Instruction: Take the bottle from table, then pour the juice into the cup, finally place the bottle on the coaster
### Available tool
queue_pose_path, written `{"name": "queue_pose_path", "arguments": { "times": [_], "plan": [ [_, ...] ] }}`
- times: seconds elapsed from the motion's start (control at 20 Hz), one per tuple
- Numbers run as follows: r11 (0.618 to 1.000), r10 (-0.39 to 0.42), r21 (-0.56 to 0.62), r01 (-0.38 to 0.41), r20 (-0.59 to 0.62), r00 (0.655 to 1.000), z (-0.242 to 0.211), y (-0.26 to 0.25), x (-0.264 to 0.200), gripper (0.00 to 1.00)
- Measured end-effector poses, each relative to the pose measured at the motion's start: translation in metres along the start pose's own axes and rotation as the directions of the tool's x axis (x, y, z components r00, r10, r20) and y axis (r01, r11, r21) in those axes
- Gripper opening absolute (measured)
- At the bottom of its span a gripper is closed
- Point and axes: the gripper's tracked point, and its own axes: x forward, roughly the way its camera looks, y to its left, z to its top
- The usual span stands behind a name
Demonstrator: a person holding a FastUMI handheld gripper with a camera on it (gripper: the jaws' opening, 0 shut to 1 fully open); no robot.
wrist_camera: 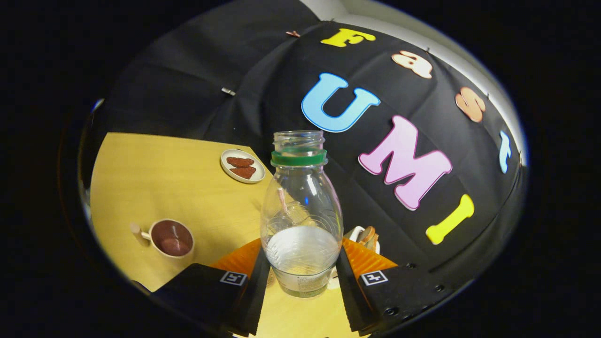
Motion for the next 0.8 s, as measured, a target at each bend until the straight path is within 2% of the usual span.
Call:
{"name": "queue_pose_path", "arguments": {
  "times": [0.2, 0.35, 0.55, 0.8],
  "plan": [
    [0.987, 0.011, 0.16, -0.019, 0.048, 0.999, -0.004, -0.005, 0.01, 0.72],
    [0.961, 0.049, 0.268, -0.064, 0.061, 0.997, -0.01, 0.005, 0.026, 0.72],
    [0.934, 0.059, 0.349, -0.075, 0.056, 0.997, -0.027, 0.007, 0.049, 0.73],
    [0.881, 0.065, 0.467, -0.079, 0.045, 0.997, -0.052, 0.015, 0.076, 0.73]
  ]
}}
